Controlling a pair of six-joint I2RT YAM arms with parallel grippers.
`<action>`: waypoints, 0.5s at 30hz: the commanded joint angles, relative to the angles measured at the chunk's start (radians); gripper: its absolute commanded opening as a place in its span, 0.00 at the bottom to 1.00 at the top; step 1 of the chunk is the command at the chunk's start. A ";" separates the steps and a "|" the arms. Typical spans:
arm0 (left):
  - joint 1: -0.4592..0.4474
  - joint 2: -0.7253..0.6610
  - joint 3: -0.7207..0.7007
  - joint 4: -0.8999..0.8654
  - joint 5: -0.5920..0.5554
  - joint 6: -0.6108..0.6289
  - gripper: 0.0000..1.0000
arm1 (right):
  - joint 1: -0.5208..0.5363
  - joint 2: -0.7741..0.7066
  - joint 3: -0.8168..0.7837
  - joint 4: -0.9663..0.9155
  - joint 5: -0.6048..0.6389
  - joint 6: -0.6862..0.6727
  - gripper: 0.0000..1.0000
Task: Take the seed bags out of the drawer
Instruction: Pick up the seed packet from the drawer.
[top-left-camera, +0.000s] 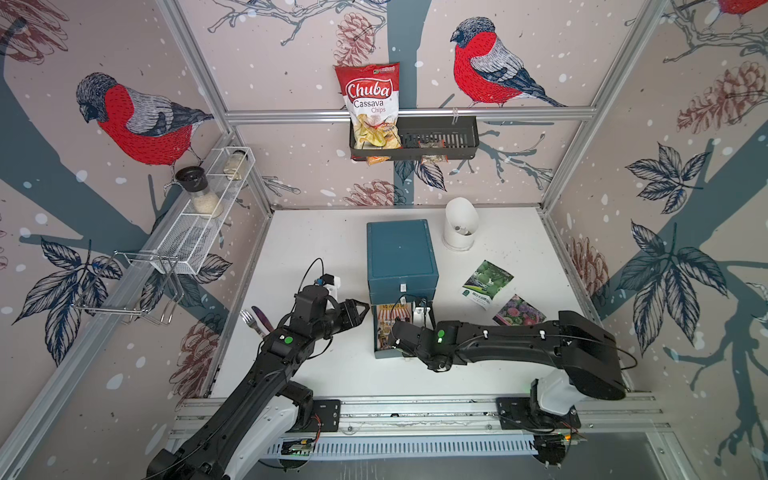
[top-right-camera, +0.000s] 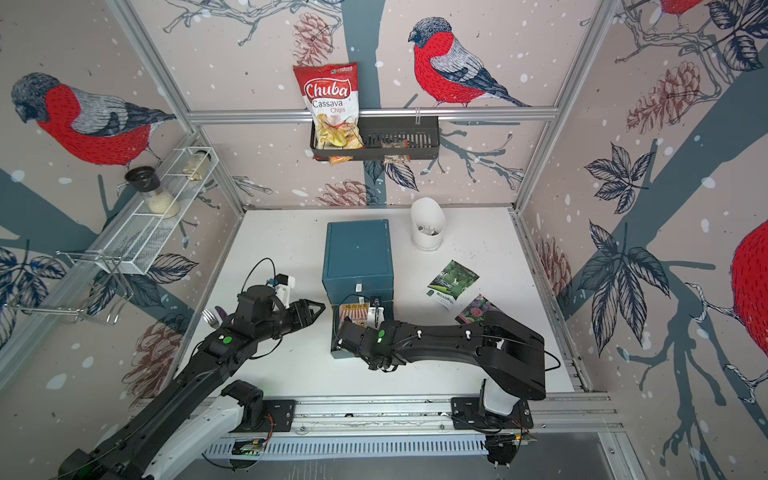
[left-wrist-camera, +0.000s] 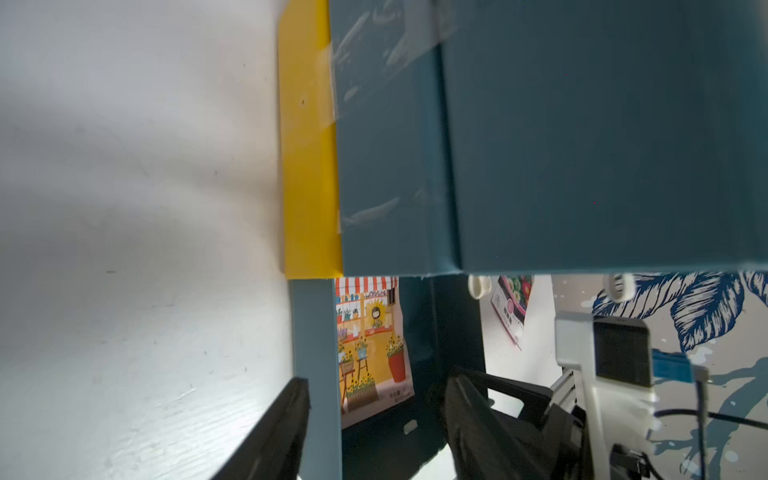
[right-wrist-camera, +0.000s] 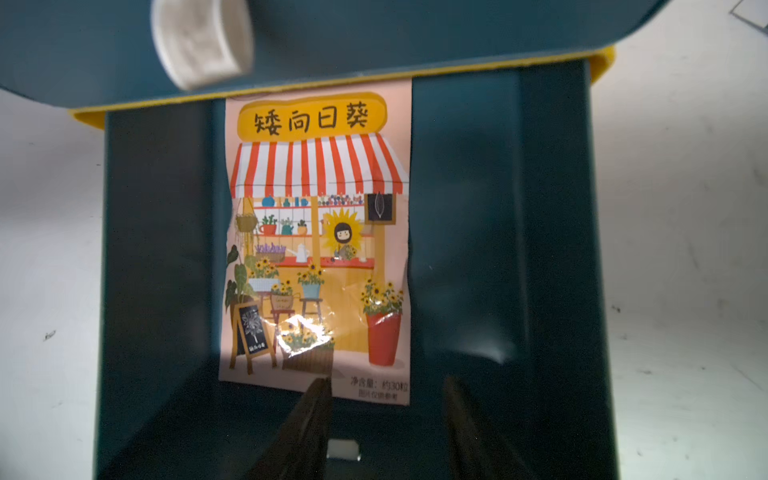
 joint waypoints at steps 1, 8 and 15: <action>-0.026 0.008 -0.040 0.087 0.003 -0.036 0.55 | 0.002 -0.014 0.000 -0.035 -0.004 0.027 0.49; -0.109 0.029 -0.092 0.138 -0.047 -0.077 0.52 | -0.100 0.005 0.030 0.059 -0.029 -0.047 0.58; -0.120 0.054 -0.122 0.139 -0.067 -0.069 0.49 | -0.145 0.096 0.063 0.142 -0.030 -0.078 0.61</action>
